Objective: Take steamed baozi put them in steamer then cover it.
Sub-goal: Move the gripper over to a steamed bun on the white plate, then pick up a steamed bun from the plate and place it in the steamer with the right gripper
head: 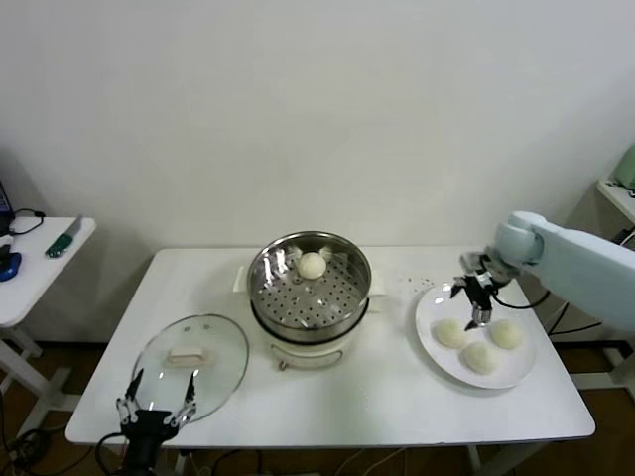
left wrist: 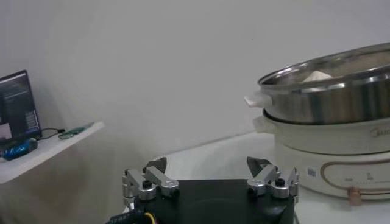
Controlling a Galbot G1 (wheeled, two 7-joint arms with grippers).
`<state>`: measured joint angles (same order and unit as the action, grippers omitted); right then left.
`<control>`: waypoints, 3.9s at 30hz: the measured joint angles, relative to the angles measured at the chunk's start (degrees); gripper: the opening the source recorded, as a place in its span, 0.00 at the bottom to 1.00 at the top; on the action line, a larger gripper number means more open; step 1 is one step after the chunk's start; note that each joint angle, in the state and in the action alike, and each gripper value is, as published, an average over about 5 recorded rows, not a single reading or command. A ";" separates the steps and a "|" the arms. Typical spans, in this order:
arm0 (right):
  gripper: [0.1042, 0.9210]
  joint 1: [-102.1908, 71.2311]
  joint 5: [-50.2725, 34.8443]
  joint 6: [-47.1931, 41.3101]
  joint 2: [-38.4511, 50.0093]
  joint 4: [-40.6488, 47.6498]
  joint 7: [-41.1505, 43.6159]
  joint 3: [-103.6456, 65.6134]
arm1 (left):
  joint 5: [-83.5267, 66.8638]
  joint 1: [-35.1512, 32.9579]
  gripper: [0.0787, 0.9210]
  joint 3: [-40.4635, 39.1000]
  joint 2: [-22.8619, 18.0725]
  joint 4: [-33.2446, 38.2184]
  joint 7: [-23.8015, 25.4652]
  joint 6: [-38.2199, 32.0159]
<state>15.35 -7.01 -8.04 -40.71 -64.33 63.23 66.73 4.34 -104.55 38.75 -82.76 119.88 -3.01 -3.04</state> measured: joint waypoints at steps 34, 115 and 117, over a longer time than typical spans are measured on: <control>0.73 -8.74 2.01 -0.42 -7.19 11.79 -0.80 -5.80 | 0.12 0.63 0.88 0.56 0.14 -1.53 -0.13 -0.19; 0.79 15.96 -43.43 -9.95 -49.14 19.91 -7.68 23.48 | -1.76 0.53 0.88 -2.40 0.55 -0.08 1.13 -1.79; 0.84 15.94 -43.10 -9.99 -49.04 19.85 -7.63 23.27 | -1.76 0.60 0.88 -2.39 0.56 -0.10 1.13 -1.77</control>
<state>31.30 -50.10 -18.02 -89.75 -44.48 55.60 90.00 2.58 -103.95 36.36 -82.21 119.78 -1.88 -4.81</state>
